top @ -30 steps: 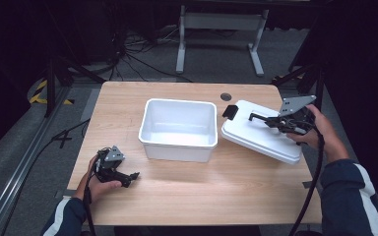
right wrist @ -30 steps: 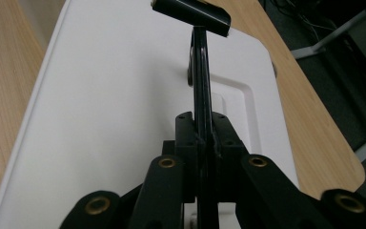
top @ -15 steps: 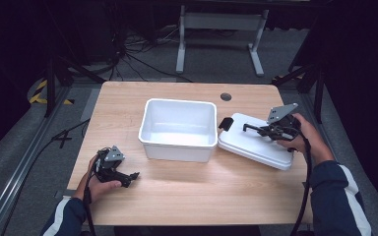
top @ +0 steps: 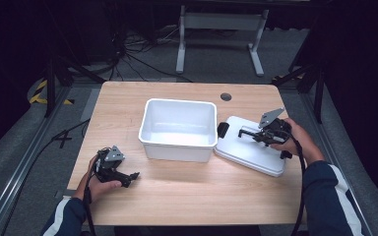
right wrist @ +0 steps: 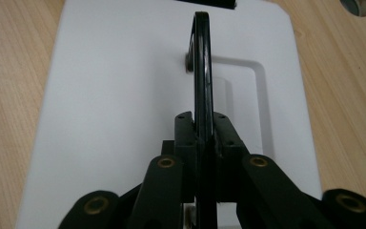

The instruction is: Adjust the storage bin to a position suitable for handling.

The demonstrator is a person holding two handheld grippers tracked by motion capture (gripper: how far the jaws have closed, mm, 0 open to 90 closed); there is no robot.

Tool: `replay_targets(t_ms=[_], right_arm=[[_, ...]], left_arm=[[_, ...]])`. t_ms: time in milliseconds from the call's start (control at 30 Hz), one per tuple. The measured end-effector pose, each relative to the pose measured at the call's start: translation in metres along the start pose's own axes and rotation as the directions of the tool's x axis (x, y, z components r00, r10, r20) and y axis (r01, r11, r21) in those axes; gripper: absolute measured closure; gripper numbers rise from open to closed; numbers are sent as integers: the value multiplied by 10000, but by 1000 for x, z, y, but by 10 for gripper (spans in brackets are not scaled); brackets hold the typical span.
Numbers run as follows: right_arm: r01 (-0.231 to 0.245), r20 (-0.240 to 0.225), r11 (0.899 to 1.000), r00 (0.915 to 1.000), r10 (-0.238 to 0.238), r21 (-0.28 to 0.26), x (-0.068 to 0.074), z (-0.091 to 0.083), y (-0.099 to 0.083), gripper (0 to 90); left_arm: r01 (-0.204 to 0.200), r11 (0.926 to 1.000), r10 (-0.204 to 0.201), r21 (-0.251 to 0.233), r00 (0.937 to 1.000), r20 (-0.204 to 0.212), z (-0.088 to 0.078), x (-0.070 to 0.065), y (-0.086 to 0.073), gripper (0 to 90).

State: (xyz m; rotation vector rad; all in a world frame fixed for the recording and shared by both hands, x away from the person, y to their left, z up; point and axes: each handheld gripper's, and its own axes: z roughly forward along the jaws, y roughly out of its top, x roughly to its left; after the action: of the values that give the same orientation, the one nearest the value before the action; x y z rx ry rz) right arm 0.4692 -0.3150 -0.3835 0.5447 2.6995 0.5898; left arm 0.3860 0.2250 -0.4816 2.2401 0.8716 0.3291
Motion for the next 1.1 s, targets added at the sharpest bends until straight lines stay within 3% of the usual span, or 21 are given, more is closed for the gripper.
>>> replay_targets(t_ms=[200, 300, 867, 1100], right_arm=[[-246, 152, 9987, 9996, 239, 437, -3, 7, -5, 818], [-433, 52, 9986, 9991, 431, 316, -5, 6, -7, 813], [-571, 380, 9977, 9977, 558, 355, -11, 8, -5, 807], [-543, 413, 9985, 9977, 544, -47, -7, 1, -1, 762]], left_arm=[[0, 10000, 0, -1, 10000, 0, 0, 0, 0, 31], [-4, 10000, 4, 4, 10000, 2, 0, 0, 0, 31], [-15, 10000, 15, -15, 10000, 0, 0, 0, 0, 33], [30, 10000, -30, -49, 10000, 5, 0, 0, -1, 35]])
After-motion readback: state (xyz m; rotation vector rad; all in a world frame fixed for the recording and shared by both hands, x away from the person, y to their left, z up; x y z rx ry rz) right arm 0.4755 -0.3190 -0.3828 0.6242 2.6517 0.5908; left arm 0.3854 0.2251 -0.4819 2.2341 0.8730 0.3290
